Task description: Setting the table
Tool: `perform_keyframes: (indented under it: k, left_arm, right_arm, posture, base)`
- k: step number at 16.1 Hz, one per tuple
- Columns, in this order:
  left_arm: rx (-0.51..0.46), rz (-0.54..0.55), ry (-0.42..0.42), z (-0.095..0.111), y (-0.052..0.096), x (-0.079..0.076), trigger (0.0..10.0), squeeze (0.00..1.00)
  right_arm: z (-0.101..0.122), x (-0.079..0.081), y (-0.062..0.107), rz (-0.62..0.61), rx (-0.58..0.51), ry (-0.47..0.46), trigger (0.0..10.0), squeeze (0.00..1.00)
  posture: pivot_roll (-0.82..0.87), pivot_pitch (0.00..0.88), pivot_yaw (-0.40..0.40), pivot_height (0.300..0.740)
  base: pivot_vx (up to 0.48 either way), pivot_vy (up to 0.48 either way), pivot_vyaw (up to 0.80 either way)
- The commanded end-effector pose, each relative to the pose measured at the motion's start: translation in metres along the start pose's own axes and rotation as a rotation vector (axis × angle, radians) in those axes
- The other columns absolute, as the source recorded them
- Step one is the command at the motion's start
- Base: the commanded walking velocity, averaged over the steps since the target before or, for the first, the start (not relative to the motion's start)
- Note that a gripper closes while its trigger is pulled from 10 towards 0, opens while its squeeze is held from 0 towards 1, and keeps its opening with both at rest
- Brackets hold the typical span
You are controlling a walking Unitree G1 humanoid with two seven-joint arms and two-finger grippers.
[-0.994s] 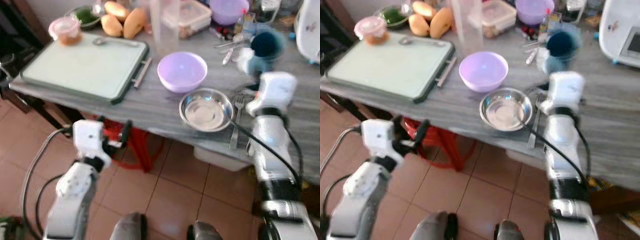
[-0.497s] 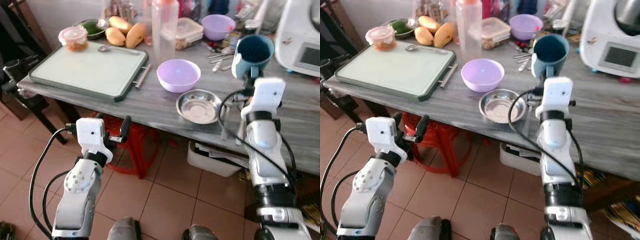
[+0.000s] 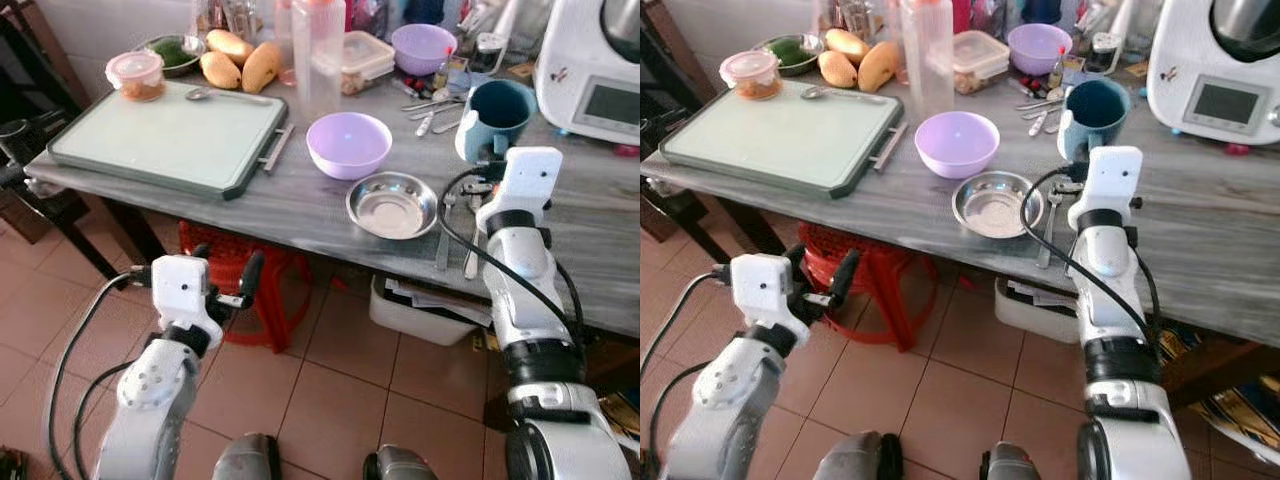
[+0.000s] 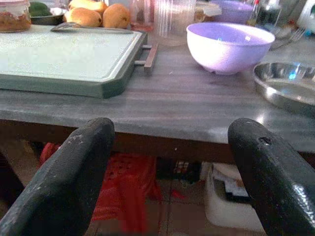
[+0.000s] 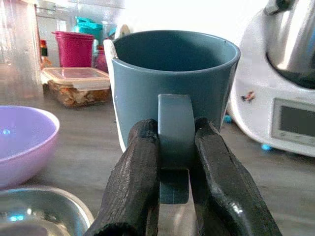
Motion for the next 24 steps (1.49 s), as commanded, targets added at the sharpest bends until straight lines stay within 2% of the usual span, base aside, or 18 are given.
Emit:
perform_keyframes:
  k: [1, 5, 10, 18, 19, 24]
  left_arm:
    - [0.002, 0.016, -0.027, 0.006, 0.006, 0.007, 10.0, 0.00]
    - [0.034, 0.018, -0.052, 0.009, 0.018, 0.012, 10.0, 0.00]
    - [0.071, 0.021, -0.078, 0.014, 0.031, 0.019, 10.0, 0.00]
    - [0.092, 0.012, -0.084, 0.017, 0.032, 0.019, 10.0, 0.00]
    - [0.094, 0.012, -0.084, 0.017, 0.032, 0.018, 10.0, 0.00]
    - [0.099, 0.012, -0.082, 0.015, 0.029, 0.018, 10.0, 0.00]
  right_arm:
    - [0.003, 0.002, -0.004, 0.004, -0.016, -0.028, 10.0, 0.00]
    - [-0.003, 0.005, -0.008, 0.021, 0.011, -0.084, 10.0, 0.00]
    - [-0.007, 0.009, -0.009, 0.028, 0.009, -0.091, 10.0, 0.00]
    - [-0.010, 0.003, -0.014, -0.002, 0.020, -0.069, 10.0, 0.00]
    - [-0.011, 0.001, -0.014, -0.007, 0.023, -0.075, 10.0, 1.00]
    - [-0.011, -0.004, -0.016, -0.019, 0.018, -0.063, 10.0, 1.00]
  posture:
    - [0.12, 0.125, 0.076, 0.740]
    - [0.16, 0.156, 0.101, 0.740]
    - [0.20, 0.188, 0.126, 0.740]
    - [0.21, 0.196, 0.135, 0.740]
    - [0.21, 0.194, 0.134, 0.740]
    - [0.20, 0.186, 0.128, 0.740]
  base:
    - [0.000, 0.000, 0.00]
    - [0.000, 0.000, 0.00]
    - [0.000, 0.000, 0.00]
    - [0.000, 0.000, 0.00]
    - [0.000, 0.000, 0.00]
    - [0.000, 0.000, 0.00]
Point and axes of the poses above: a point about 5 cm out from each wrist's last joint towards the gripper, its own y axis pointing back from the gripper into the wrist, its own z axis along the axis of the wrist's last joint, x = y × z, the point moved 2 cm from there along -y, pointing out of the wrist towards the gripper, and after that the axes turned 3 degrees about y, right-handed, at the moved point
